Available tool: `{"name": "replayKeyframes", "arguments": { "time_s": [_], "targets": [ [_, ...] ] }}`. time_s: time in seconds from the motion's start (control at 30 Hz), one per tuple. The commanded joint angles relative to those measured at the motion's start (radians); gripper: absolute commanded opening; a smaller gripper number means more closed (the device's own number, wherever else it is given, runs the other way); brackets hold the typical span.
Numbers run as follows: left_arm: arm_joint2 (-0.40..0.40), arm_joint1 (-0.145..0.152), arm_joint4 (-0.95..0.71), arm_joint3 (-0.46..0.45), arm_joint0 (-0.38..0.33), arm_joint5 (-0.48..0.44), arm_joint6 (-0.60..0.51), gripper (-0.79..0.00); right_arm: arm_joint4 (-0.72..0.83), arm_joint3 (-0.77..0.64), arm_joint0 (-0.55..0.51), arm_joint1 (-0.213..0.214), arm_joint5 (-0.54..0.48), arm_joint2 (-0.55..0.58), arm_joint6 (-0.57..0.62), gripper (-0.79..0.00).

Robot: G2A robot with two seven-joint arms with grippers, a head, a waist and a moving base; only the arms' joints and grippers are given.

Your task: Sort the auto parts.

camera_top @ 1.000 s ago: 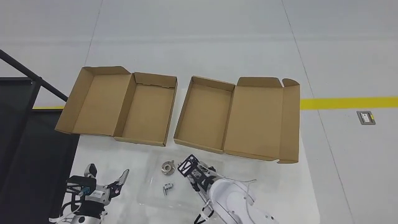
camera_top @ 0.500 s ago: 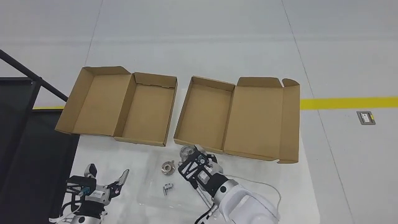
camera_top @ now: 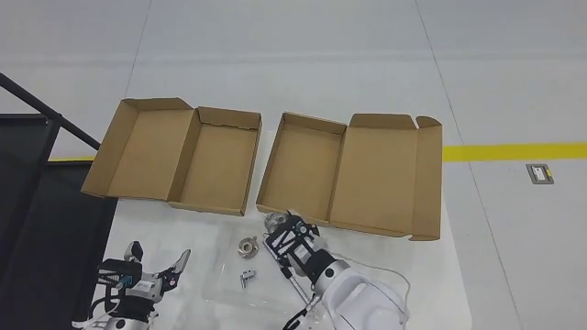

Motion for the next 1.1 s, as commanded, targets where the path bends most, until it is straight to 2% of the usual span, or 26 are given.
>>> {"name": "replayKeyframes", "arguments": {
  "time_s": [0.0,0.33,0.53,0.8,0.93,1.07],
  "targets": [
    [0.0,0.0,0.0,0.0,0.0,0.0,0.0,0.0,0.04,0.071,0.077,-0.02,0.065,-0.024,-0.005,-0.785],
    [0.0,0.0,0.0,0.0,0.0,0.0,0.0,0.0,0.232,0.65,0.528,-0.165,0.307,-0.178,0.002,-0.785],
    [0.0,0.0,0.0,0.0,0.0,0.0,0.0,0.0,0.262,0.988,0.716,-0.27,0.418,-0.284,0.029,-0.785],
    [0.0,0.0,0.0,0.0,0.0,0.0,0.0,0.0,0.336,1.294,0.833,-0.373,0.414,-0.322,-0.022,-0.785],
    [0.0,0.0,0.0,0.0,0.0,0.0,0.0,0.0,0.387,1.408,0.851,-0.407,0.442,-0.305,-0.092,-0.785],
    [0.0,0.0,0.0,0.0,0.0,0.0,0.0,0.0,0.435,1.495,0.863,-0.431,0.421,-0.284,-0.153,-0.785]
  ]
}}
